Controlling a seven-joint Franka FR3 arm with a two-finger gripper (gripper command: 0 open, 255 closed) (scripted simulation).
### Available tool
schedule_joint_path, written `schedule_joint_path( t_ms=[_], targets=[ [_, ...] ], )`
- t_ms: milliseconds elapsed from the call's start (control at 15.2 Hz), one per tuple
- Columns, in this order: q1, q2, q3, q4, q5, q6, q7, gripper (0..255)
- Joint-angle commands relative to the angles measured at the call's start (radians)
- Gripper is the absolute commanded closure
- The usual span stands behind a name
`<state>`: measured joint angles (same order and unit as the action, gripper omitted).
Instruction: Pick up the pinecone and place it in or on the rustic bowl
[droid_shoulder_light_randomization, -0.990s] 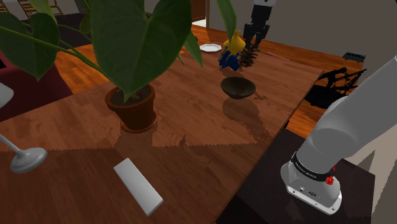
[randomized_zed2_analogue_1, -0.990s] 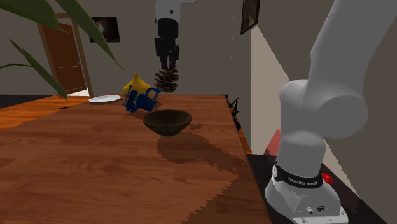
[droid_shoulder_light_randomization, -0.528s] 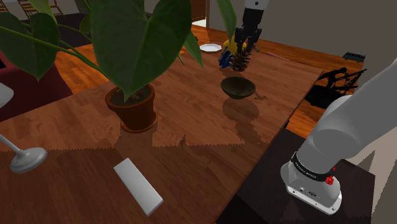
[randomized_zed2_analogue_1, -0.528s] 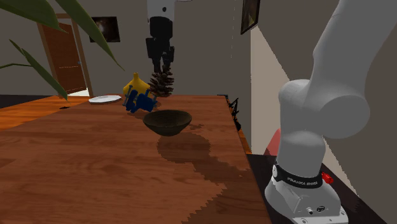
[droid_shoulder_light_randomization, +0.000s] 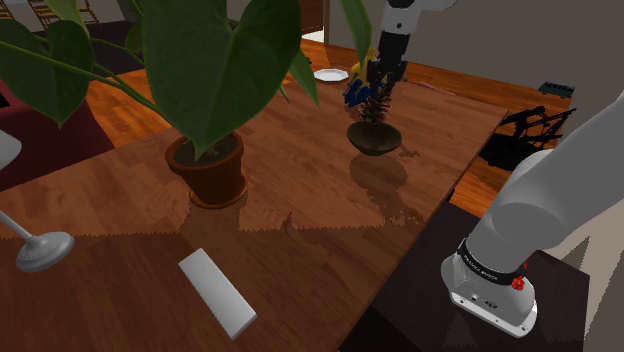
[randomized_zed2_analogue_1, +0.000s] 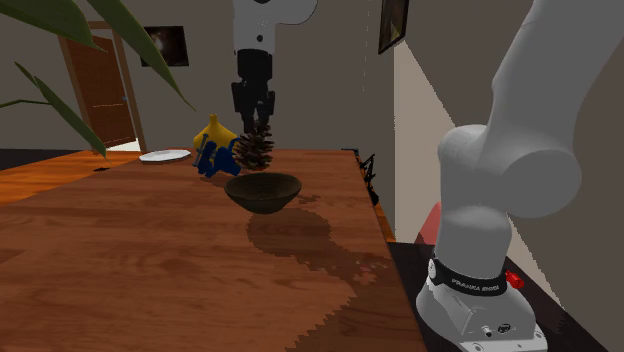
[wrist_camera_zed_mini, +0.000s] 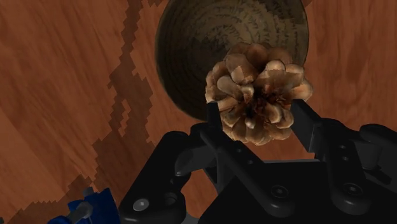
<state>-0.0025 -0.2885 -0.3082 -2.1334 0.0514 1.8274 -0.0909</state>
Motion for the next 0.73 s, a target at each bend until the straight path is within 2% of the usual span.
schedule_joint_path(
  t_ms=[0, 396, 660],
  targets=[
    [-0.001, 0.002, -0.002, -0.028, 0.000, 0.030, -0.005, 255],
    [-0.001, 0.017, -0.007, -0.095, 0.005, 0.111, -0.017, 255],
    [-0.001, 0.018, -0.007, -0.098, 0.005, 0.115, -0.018, 255]
  ],
)
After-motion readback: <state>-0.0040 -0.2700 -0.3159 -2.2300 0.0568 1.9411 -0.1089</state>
